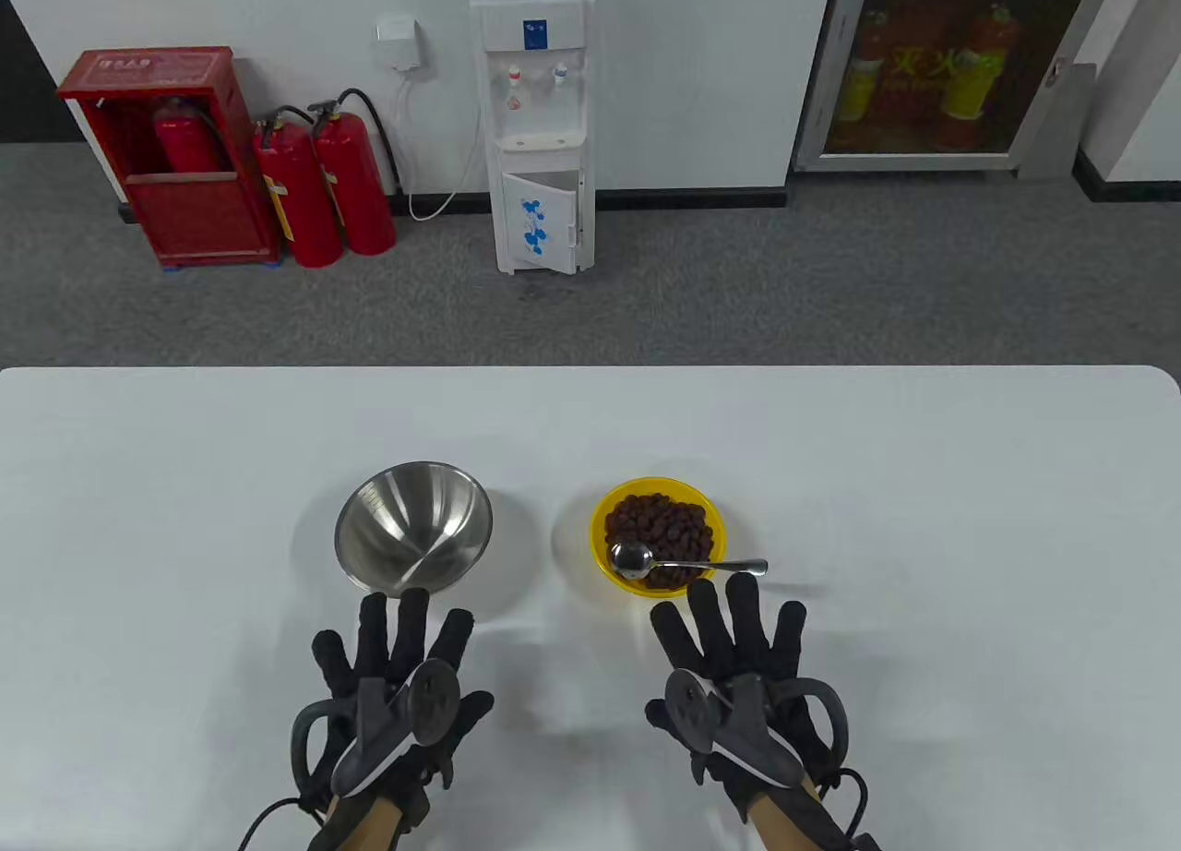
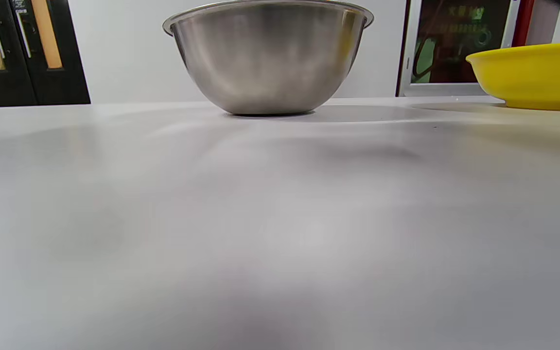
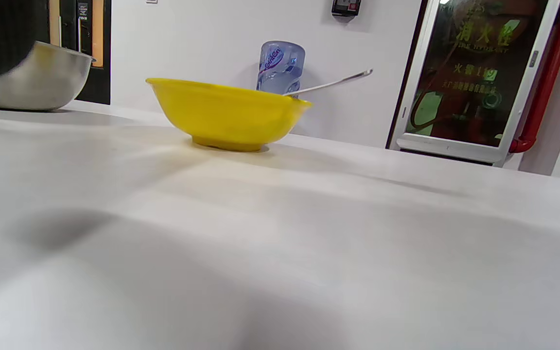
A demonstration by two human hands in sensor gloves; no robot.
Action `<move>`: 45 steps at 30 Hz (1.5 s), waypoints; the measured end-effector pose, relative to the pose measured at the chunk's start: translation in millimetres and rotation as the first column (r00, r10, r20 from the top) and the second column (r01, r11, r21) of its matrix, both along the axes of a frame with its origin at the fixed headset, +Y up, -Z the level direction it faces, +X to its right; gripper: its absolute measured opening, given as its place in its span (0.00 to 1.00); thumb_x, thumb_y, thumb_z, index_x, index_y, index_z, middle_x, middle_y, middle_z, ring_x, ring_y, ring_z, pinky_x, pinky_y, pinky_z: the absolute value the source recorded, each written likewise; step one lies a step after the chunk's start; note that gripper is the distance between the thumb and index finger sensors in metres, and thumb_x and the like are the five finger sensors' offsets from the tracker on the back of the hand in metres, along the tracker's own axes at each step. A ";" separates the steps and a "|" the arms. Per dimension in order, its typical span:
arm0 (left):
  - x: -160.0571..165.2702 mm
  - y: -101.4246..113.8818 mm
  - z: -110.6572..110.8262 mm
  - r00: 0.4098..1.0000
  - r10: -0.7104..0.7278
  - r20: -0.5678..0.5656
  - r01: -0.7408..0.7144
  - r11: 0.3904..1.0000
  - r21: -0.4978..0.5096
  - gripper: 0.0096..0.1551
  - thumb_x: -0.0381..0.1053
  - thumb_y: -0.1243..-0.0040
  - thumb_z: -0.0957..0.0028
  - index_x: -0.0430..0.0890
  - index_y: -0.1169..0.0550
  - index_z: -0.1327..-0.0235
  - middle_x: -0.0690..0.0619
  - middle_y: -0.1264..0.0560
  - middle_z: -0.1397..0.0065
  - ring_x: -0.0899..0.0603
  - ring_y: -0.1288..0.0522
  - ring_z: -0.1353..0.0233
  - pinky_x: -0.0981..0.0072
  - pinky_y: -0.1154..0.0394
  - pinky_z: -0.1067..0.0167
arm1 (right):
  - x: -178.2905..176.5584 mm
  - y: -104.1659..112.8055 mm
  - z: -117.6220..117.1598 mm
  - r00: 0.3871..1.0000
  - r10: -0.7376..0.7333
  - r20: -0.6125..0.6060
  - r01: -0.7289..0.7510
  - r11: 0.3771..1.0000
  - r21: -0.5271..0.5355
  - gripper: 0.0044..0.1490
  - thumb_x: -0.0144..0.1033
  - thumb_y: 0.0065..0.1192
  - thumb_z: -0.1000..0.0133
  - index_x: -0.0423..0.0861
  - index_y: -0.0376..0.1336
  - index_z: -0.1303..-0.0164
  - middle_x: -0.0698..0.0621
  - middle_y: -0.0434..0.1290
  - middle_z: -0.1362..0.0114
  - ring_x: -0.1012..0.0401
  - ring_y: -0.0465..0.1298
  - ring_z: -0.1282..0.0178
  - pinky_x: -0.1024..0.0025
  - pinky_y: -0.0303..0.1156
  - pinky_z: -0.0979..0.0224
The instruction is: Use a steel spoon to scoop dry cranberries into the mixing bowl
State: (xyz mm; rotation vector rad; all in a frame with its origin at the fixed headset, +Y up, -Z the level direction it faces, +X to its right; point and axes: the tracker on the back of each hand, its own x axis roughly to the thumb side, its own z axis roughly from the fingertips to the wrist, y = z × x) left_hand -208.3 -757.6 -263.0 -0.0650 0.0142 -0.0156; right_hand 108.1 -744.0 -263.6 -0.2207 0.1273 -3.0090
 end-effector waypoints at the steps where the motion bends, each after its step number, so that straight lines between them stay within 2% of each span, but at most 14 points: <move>1: -0.2 -0.1 0.0 1.000 0.001 -0.001 -0.001 1.000 -0.002 0.50 0.84 0.56 0.60 0.77 0.60 0.27 0.63 0.70 0.13 0.38 0.71 0.13 0.22 0.72 0.32 | -0.1 -0.2 0.2 1.000 -0.002 0.002 0.002 1.000 -0.003 0.64 0.80 0.56 0.59 0.72 0.25 0.27 0.61 0.19 0.19 0.51 0.19 0.17 0.31 0.23 0.26; 11: -2.5 0.8 0.0 0.999 0.026 -0.037 -0.026 1.000 0.014 0.48 0.82 0.56 0.58 0.76 0.59 0.27 0.62 0.69 0.13 0.38 0.69 0.12 0.23 0.71 0.31 | -1.3 4.2 1.7 1.000 -0.012 -0.008 0.012 1.000 0.029 0.62 0.79 0.56 0.58 0.72 0.27 0.26 0.62 0.21 0.18 0.52 0.22 0.16 0.32 0.24 0.24; 17: -21.5 10.8 2.5 0.966 0.223 -0.131 -0.215 0.974 0.071 0.47 0.81 0.56 0.57 0.75 0.57 0.26 0.60 0.67 0.13 0.37 0.67 0.12 0.23 0.70 0.31 | 1.9 7.3 1.1 0.999 -0.038 0.001 0.038 0.999 0.034 0.61 0.78 0.57 0.58 0.72 0.29 0.25 0.65 0.23 0.18 0.52 0.22 0.16 0.32 0.24 0.24; 19: -33.8 14.6 -0.2 0.923 0.340 -0.180 -0.327 0.940 0.100 0.46 0.79 0.56 0.55 0.75 0.57 0.26 0.59 0.66 0.12 0.37 0.66 0.12 0.23 0.68 0.30 | 3.4 8.5 0.2 0.999 -0.048 -0.002 0.048 0.998 0.035 0.61 0.78 0.56 0.57 0.72 0.29 0.25 0.64 0.23 0.18 0.52 0.23 0.15 0.32 0.25 0.24; 21: -49.4 17.2 -5.7 0.837 0.490 -0.246 -0.472 0.872 0.131 0.46 0.78 0.56 0.54 0.73 0.56 0.25 0.56 0.64 0.12 0.37 0.63 0.12 0.24 0.65 0.29 | 6.0 9.8 -0.8 0.998 -0.056 0.011 0.055 0.998 0.037 0.61 0.78 0.56 0.57 0.72 0.29 0.25 0.64 0.23 0.18 0.52 0.23 0.15 0.32 0.25 0.24; 24: -71.7 19.5 -17.1 0.659 0.686 -0.309 -0.660 0.724 0.200 0.46 0.76 0.55 0.52 0.68 0.55 0.24 0.53 0.59 0.13 0.37 0.60 0.12 0.25 0.62 0.27 | 9.0 12.4 -1.9 0.995 -0.097 0.017 0.097 0.995 0.025 0.61 0.77 0.57 0.57 0.72 0.30 0.25 0.64 0.24 0.17 0.52 0.23 0.15 0.32 0.24 0.23; 29: -98.8 12.8 -40.9 0.413 0.795 -0.445 -0.787 0.557 0.264 0.46 0.73 0.54 0.51 0.62 0.53 0.23 0.50 0.52 0.14 0.37 0.48 0.15 0.32 0.49 0.26 | 12.6 17.0 -2.4 0.990 -0.144 0.008 0.144 0.989 0.034 0.60 0.77 0.57 0.57 0.72 0.31 0.24 0.65 0.25 0.17 0.52 0.25 0.14 0.32 0.26 0.23; 31: -104.3 4.7 -48.7 0.389 0.771 -0.504 -0.808 0.548 0.215 0.45 0.73 0.55 0.50 0.59 0.52 0.23 0.50 0.43 0.15 0.37 0.37 0.20 0.36 0.40 0.28 | 13.5 17.2 -2.6 0.989 -0.145 0.012 0.145 0.989 0.029 0.60 0.77 0.57 0.57 0.72 0.31 0.24 0.64 0.25 0.17 0.52 0.25 0.14 0.32 0.25 0.23; 33: -107.8 -6.5 -54.4 0.319 0.765 -0.559 -0.858 0.484 0.173 0.45 0.72 0.55 0.49 0.58 0.52 0.23 0.50 0.41 0.17 0.39 0.33 0.23 0.42 0.35 0.31 | 15.2 17.4 -3.1 0.987 -0.161 0.016 0.161 0.987 0.024 0.60 0.77 0.57 0.57 0.72 0.31 0.24 0.64 0.26 0.16 0.52 0.25 0.14 0.32 0.26 0.23; 34: -108.1 -10.0 -56.0 0.292 0.770 -0.567 -0.868 0.462 0.180 0.44 0.71 0.53 0.48 0.57 0.51 0.23 0.47 0.34 0.21 0.40 0.27 0.29 0.45 0.31 0.35 | 15.7 17.1 -3.5 0.985 -0.170 0.016 0.170 0.985 0.024 0.59 0.77 0.57 0.57 0.72 0.32 0.24 0.64 0.26 0.16 0.52 0.25 0.14 0.32 0.26 0.23; 36: -108.8 -18.4 -58.8 0.242 0.783 -0.573 -0.888 0.417 0.195 0.44 0.70 0.51 0.48 0.57 0.49 0.23 0.50 0.27 0.28 0.43 0.22 0.38 0.49 0.26 0.41 | 16.5 16.5 -4.0 0.985 -0.173 0.020 0.173 0.985 0.018 0.59 0.77 0.57 0.57 0.72 0.32 0.24 0.64 0.26 0.16 0.52 0.26 0.14 0.32 0.26 0.23; 39: -107.5 -25.9 -62.1 0.222 0.779 -0.586 -0.907 0.386 0.170 0.43 0.70 0.49 0.48 0.57 0.47 0.24 0.54 0.22 0.37 0.46 0.19 0.48 0.53 0.23 0.48 | 15.6 16.0 -4.0 0.984 -0.179 0.014 0.179 0.984 0.007 0.58 0.76 0.57 0.57 0.72 0.33 0.24 0.65 0.27 0.16 0.52 0.26 0.14 0.32 0.26 0.23; 43: -102.5 -32.4 -65.6 0.239 0.764 -0.600 -0.909 0.392 0.137 0.39 0.68 0.48 0.46 0.57 0.45 0.25 0.58 0.19 0.42 0.49 0.18 0.55 0.56 0.21 0.53 | 14.0 15.3 -4.0 0.986 -0.169 0.009 0.169 0.986 0.001 0.58 0.76 0.57 0.56 0.72 0.33 0.24 0.64 0.27 0.16 0.52 0.27 0.14 0.32 0.26 0.23; 45: -100.7 -34.4 -66.8 0.200 0.781 -0.591 -0.920 0.357 0.160 0.36 0.66 0.49 0.45 0.57 0.44 0.26 0.59 0.19 0.44 0.49 0.17 0.57 0.56 0.21 0.54 | 14.1 15.3 -4.0 0.985 -0.172 0.008 0.172 0.985 -0.001 0.58 0.76 0.57 0.56 0.72 0.34 0.24 0.64 0.27 0.16 0.52 0.27 0.14 0.32 0.27 0.23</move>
